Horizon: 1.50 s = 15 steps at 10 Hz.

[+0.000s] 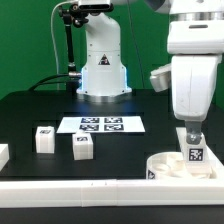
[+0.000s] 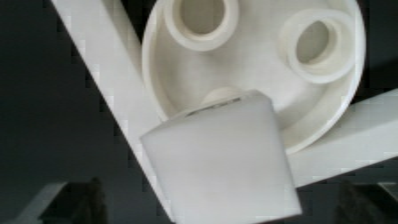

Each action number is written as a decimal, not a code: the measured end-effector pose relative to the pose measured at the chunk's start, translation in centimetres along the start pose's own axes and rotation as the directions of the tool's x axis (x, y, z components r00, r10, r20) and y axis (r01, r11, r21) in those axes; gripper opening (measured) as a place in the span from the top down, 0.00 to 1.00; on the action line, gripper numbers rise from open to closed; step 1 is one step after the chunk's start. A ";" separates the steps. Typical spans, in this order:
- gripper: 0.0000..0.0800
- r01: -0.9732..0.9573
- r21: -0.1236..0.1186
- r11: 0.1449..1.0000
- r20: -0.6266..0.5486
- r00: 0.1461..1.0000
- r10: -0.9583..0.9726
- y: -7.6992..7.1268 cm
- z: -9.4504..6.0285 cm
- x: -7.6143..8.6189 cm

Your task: Assemble stool

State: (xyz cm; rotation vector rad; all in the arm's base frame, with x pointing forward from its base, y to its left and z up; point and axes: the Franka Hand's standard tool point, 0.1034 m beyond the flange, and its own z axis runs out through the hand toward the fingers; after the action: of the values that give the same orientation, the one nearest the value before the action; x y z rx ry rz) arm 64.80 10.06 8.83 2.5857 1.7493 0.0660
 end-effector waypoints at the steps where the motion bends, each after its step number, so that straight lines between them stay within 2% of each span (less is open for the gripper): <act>1: 0.19 0.036 -0.003 0.999 0.006 0.999 -0.036 0.0 0.2 -0.1; 4: 0.23 0.025 0.000 1.000 0.008 1.000 -0.025 0.0 0.8 -0.4; 6: 0.58 0.025 0.000 1.000 0.008 1.000 -0.025 0.0 0.8 -0.4; 10: 0.57 -0.044 0.002 0.999 0.008 0.999 0.044 0.0 0.8 -0.4; 12: 0.57 -0.226 0.013 0.974 0.012 0.974 0.226 0.0 0.8 -0.5; 15: 0.57 -0.486 0.030 0.874 0.010 0.874 0.486 0.0 0.8 -0.6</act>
Offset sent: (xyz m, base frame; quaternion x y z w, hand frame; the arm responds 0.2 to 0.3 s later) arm 0.0025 0.0005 -0.0058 0.0066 0.0073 -0.0094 0.9999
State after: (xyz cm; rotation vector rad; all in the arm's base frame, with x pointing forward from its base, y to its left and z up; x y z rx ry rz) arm 64.62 9.47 8.01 2.9761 1.0573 0.0415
